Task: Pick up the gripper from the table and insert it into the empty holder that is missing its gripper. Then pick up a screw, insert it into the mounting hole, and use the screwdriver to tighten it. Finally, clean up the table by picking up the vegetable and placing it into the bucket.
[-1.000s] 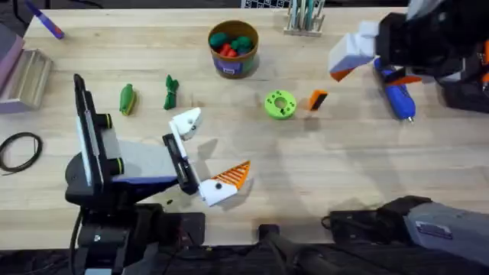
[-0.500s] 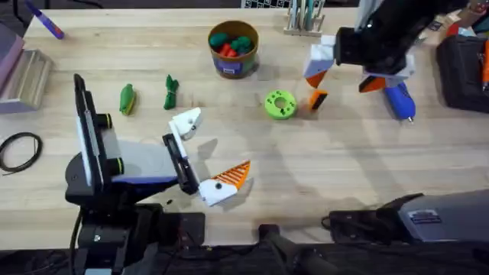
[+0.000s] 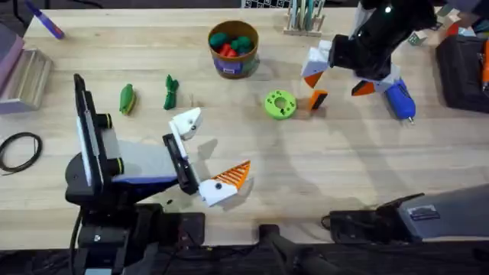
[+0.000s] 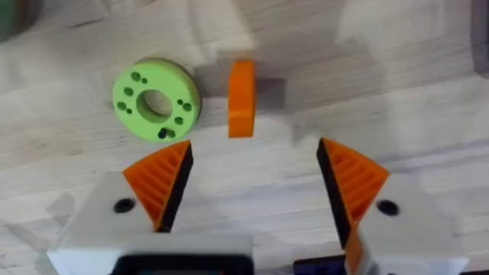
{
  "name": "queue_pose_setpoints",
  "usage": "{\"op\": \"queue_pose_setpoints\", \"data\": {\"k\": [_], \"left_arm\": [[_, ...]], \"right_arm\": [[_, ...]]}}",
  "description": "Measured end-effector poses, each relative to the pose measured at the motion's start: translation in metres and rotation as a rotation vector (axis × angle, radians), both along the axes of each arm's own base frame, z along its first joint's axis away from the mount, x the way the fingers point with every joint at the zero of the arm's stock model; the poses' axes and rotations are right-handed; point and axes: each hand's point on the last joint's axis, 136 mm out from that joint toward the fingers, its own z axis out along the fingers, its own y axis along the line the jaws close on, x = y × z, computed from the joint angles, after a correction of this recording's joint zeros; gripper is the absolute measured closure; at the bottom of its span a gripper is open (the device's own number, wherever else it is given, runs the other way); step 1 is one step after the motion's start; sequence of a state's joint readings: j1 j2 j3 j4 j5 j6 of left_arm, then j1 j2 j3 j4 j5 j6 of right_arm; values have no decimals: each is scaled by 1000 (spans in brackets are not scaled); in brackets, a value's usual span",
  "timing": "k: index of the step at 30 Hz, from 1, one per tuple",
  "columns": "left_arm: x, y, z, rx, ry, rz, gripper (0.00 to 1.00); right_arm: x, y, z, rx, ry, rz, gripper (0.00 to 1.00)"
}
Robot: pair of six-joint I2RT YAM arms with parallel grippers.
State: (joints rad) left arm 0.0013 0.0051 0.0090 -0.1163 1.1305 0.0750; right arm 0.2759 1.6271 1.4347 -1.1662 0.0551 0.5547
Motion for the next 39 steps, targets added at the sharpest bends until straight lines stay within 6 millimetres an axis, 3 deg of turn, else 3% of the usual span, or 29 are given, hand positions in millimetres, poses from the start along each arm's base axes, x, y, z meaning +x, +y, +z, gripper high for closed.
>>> {"op": "queue_pose_setpoints", "data": {"k": [11, 15, 19, 27, 35, 39], "left_arm": [[0, 0, 0, 0, 0, 0, 15], [0, 0, 0, 0, 0, 0, 15], [0, 0, 0, 0, 0, 0, 15], [0, 0, 0, 0, 1, 0, 15], [0, 0, 0, 0, 0, 0, 15], [0, 0, 0, 0, 0, 0, 15]], "right_arm": [[11, 1, -18, -7, 18, 21, 14], [17, 5, -33, 5, 39, 26, 27], [15, 6, -46, 4, 67, 26, 63], [10, 6, -53, 0, 88, 30, 91], [9, 6, -54, -1, 92, 33, 255], [12, 7, -54, 2, 78, 41, 464]]}}
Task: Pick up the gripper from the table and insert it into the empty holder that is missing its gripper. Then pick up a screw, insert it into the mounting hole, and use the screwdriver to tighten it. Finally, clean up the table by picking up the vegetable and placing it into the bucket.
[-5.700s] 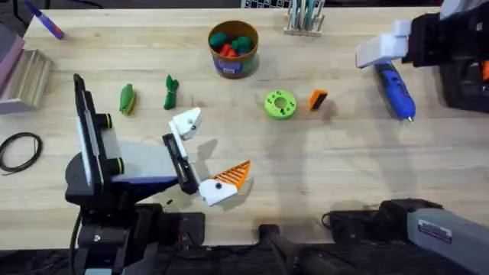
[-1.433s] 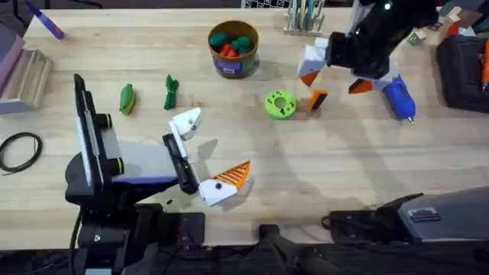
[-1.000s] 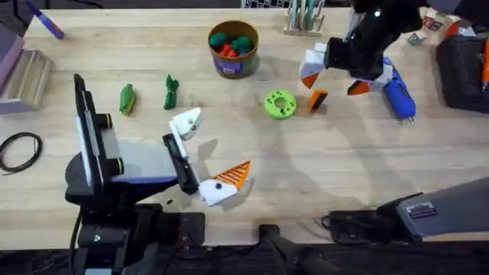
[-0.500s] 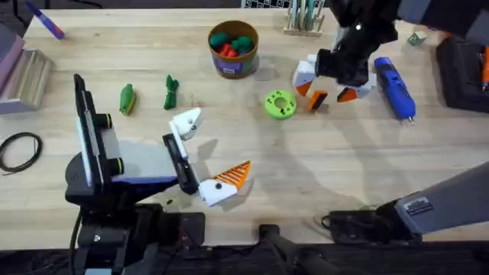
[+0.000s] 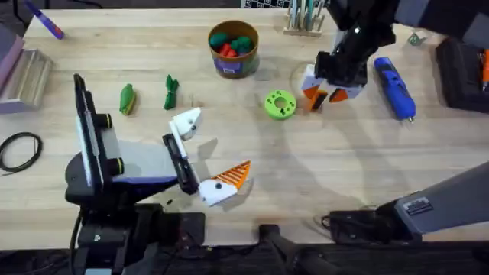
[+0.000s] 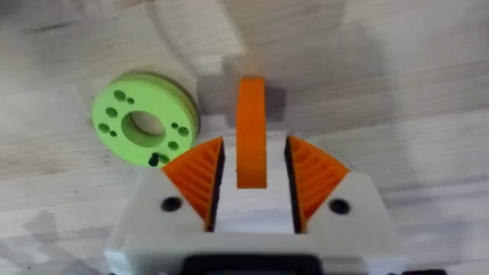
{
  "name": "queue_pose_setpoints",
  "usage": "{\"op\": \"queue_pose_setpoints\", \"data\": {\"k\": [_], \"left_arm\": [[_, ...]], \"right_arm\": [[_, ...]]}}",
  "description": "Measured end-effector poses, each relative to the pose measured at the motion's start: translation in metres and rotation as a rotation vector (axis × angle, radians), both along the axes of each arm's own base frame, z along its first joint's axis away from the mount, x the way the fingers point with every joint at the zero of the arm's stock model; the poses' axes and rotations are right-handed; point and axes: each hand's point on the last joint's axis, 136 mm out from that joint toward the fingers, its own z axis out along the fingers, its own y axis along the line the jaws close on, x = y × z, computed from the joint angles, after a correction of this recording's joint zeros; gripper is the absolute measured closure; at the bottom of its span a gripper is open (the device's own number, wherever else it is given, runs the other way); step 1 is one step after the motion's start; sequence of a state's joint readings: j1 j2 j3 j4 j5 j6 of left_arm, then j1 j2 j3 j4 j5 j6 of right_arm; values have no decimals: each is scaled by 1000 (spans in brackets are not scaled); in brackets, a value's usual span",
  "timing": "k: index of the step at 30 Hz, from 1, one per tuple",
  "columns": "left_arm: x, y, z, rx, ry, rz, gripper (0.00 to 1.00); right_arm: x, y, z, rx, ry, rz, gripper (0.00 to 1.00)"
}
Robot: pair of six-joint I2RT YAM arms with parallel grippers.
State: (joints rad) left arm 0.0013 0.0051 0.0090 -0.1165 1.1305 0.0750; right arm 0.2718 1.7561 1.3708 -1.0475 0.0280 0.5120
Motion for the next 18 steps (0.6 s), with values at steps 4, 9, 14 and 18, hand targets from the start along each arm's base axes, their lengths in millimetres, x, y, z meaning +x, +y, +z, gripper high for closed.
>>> {"op": "queue_pose_setpoints", "data": {"k": [4, 9, 14, 18], "left_arm": [[0, 0, 0, 0, 0, 0, 15], [0, 0, 0, 0, 0, 0, 15], [0, 0, 0, 0, 0, 0, 15], [0, 0, 0, 0, 0, 0, 15]], "right_arm": [[3, 1, 0, 3, -11, 1, 603], [3, 1, 0, 2, -12, 6, 956], [3, 1, 0, 2, -12, 7, 987], [2, 1, 0, 2, -10, 7, 988]]}}
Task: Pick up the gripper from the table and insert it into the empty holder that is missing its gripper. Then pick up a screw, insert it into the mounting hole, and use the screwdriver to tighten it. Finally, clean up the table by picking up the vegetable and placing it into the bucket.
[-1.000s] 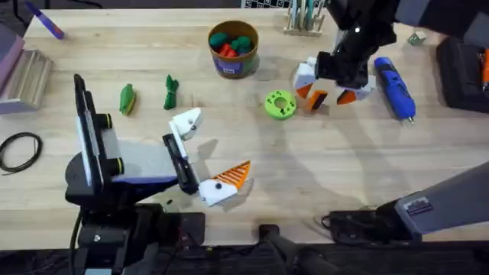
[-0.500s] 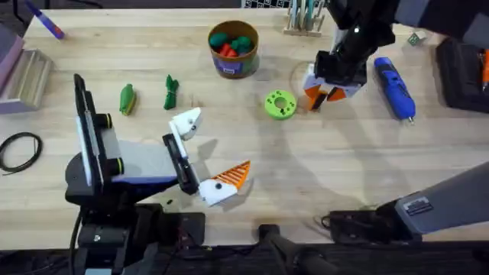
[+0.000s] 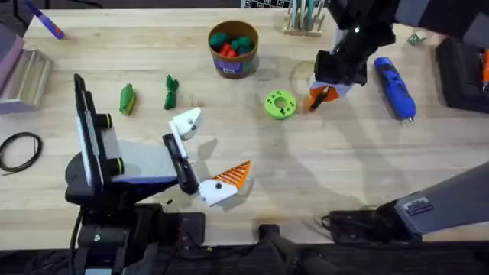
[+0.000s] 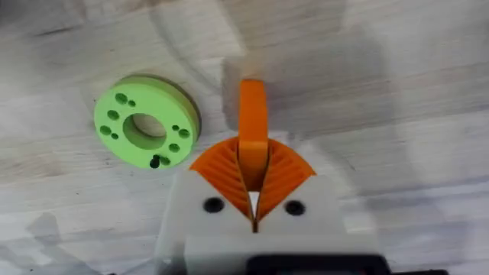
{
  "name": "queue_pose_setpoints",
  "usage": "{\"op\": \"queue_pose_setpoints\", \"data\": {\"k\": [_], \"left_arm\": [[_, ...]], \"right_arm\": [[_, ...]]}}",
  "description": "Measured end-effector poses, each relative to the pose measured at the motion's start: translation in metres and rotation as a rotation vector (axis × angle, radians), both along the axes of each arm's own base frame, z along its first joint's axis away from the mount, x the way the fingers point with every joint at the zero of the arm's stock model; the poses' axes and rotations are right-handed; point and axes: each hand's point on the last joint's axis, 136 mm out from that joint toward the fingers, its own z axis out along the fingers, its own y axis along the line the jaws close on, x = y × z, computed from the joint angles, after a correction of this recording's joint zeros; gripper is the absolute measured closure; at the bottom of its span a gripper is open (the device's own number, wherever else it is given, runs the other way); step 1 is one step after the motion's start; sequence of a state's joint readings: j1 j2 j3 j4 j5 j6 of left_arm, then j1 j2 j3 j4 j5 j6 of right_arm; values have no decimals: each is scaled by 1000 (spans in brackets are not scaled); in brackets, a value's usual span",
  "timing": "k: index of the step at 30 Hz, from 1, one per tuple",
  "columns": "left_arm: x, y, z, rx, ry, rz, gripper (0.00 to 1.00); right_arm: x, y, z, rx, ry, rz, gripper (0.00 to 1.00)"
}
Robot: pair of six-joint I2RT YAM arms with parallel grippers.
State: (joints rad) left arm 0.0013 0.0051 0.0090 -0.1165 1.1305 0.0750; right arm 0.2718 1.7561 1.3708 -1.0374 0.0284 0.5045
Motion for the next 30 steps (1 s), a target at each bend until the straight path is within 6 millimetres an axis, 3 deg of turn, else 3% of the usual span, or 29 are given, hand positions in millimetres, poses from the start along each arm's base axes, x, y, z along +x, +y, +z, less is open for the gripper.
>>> {"op": "queue_pose_setpoints", "data": {"k": [8, 18, 30], "left_arm": [[0, 0, 0, 0, 0, 0, 15], [0, 0, 0, 0, 0, 0, 15], [0, 0, 0, 0, 0, 0, 15]], "right_arm": [[-8, -2, 11, 1, -2, 0, 991], [-21, -6, 98, 75, -269, 0, 992], [-38, -8, 167, 158, -522, 7, 992]]}}
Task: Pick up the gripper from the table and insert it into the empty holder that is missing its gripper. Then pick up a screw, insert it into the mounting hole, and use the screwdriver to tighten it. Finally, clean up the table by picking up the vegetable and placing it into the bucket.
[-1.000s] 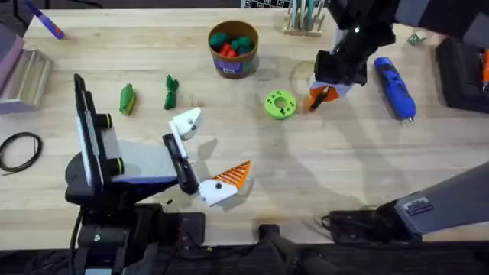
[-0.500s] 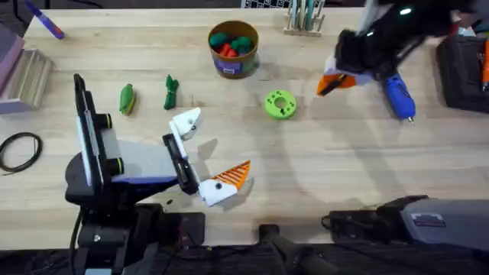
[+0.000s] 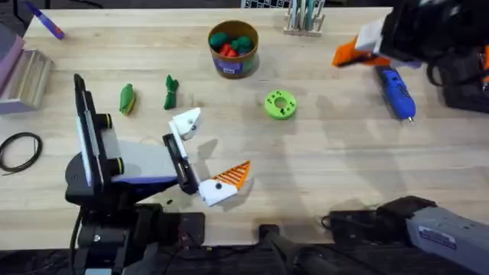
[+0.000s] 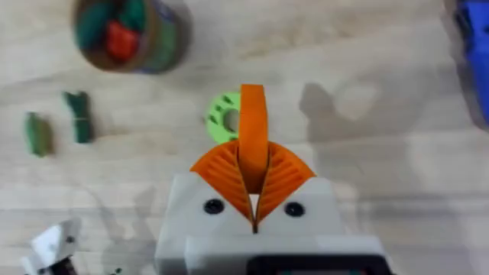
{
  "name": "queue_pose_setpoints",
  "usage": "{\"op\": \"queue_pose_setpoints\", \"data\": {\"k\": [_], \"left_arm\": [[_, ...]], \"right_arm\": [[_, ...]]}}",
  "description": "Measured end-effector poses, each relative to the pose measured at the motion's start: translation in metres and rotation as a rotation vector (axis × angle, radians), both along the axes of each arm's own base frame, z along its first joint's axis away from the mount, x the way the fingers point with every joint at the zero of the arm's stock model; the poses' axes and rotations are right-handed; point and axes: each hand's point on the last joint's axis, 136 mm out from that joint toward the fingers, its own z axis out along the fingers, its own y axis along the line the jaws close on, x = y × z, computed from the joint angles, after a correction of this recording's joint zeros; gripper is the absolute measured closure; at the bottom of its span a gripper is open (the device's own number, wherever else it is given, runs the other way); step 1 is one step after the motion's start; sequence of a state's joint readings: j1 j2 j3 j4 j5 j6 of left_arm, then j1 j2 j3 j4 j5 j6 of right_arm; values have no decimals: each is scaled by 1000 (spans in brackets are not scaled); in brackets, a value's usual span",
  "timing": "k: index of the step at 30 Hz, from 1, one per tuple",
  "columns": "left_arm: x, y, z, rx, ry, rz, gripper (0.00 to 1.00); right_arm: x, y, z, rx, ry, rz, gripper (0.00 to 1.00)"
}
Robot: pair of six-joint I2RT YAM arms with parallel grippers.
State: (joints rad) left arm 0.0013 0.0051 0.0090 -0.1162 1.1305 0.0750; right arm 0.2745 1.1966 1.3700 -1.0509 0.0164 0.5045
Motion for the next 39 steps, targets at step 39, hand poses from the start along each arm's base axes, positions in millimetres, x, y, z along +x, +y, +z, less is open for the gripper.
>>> {"op": "queue_pose_setpoints", "data": {"k": [39], "left_arm": [[0, 0, 0, 0, 0, -2, 14]], "right_arm": [[-49, 126, -27, 1112, -117, 714, 992]]}}
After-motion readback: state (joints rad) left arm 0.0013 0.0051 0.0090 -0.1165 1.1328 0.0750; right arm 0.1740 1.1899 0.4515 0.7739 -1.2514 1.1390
